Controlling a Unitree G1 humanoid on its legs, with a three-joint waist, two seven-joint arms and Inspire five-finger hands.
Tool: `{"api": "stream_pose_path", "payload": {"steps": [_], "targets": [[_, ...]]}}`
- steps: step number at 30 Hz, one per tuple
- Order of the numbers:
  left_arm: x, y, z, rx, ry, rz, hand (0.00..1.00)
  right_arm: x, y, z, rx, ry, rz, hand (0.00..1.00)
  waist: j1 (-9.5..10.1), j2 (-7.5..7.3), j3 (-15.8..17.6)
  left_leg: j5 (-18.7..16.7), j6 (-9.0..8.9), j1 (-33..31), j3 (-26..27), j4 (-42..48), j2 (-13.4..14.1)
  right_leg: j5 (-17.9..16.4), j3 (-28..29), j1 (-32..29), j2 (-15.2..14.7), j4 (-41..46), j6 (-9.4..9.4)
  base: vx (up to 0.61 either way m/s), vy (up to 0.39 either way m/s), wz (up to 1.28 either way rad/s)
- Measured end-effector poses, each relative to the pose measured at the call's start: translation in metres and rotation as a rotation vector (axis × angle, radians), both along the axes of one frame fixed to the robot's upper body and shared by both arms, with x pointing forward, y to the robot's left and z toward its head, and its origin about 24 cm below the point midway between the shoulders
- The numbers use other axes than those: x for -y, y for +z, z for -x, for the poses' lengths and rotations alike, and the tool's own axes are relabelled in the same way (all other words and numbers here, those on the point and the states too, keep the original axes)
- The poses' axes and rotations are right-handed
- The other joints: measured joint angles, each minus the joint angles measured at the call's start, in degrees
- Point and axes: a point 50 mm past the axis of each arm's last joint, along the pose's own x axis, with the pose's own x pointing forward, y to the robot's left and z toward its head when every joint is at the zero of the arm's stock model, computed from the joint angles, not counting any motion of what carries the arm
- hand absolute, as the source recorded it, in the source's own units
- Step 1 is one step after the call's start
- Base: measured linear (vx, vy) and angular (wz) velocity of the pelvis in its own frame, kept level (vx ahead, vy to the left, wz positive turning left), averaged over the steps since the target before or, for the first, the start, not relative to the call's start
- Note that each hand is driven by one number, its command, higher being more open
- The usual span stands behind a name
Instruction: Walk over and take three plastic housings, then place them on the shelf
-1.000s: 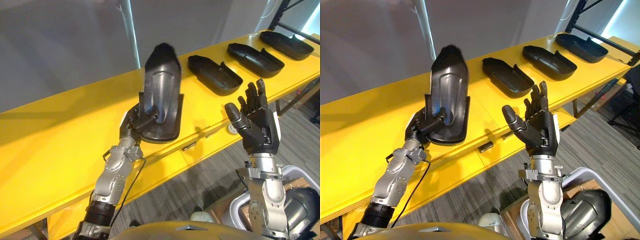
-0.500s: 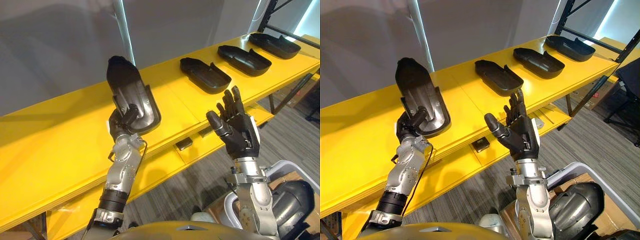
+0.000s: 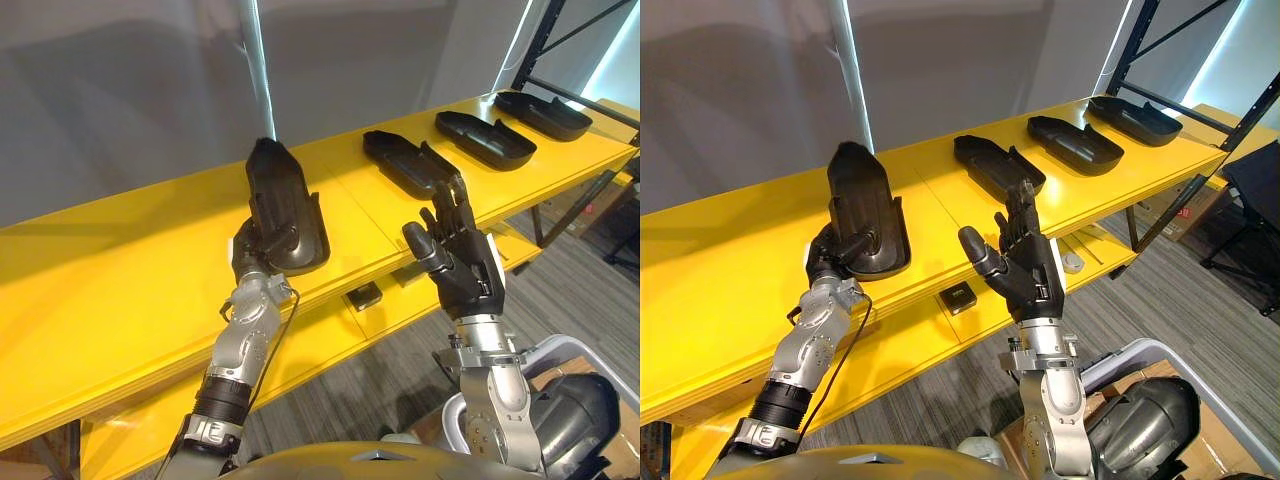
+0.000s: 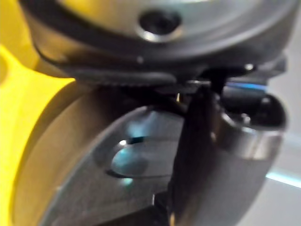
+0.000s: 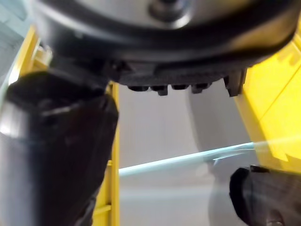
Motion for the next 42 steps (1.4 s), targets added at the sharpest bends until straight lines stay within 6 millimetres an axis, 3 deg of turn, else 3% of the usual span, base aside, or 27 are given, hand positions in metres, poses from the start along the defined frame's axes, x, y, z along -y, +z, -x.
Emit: {"api": "stream_pose_path", "payload": {"steps": [11, 25, 30, 36, 42], "targets": [[0.007, -0.009, -0.002, -0.068, 0.006, -0.042, 1.00, 0.000, 0.000, 0.000, -0.003, 0.000, 0.000, 1.00, -0.21, -0.18, -1.56, 0.46, -0.06, 0.04, 0.01, -0.01, 0.39, -0.18, 0.13, -0.08, 0.40, -0.02, 0.28, 0.00, 0.000, 0.00], [-0.007, -0.004, -0.013, -0.161, 0.051, -0.676, 1.00, -0.003, 0.000, -0.002, -0.006, 0.007, -0.005, 1.00, -0.86, -0.12, -1.60, 0.54, -0.32, 0.01, 0.15, 0.00, 1.05, -0.27, 0.45, -0.29, 1.12, -0.04, 0.18, 0.00, 0.000, 0.00], [-0.033, 0.000, -0.017, -0.197, 0.072, -0.839, 1.00, 0.000, 0.001, -0.003, -0.003, 0.019, 0.023, 1.00, -1.72, 0.51, -1.29, 0.70, -0.62, -0.12, -0.06, 0.01, 1.64, -0.29, 0.05, -0.29, 1.67, -0.03, -0.47, 0.02, -0.017, 0.03], [-0.072, 0.021, -0.027, -0.199, 0.153, -0.964, 1.00, 0.001, 0.002, -0.005, -0.008, 0.032, 0.035, 1.00, -1.71, 1.80, -0.55, 0.80, -0.65, -0.38, -0.41, 0.03, 1.47, -0.30, -0.34, -0.28, 1.50, -0.02, -0.59, 0.01, 0.000, 0.04], [-0.091, 0.082, -0.046, 0.016, 0.320, -1.049, 1.00, 0.000, 0.008, -0.010, 0.025, 0.053, 0.045, 1.00, -1.74, 2.00, -0.56, 1.03, -0.59, -1.01, -1.43, 0.05, 1.34, -0.44, -1.18, -0.24, 1.33, 0.10, -0.90, 0.01, 0.000, 0.08]]}}
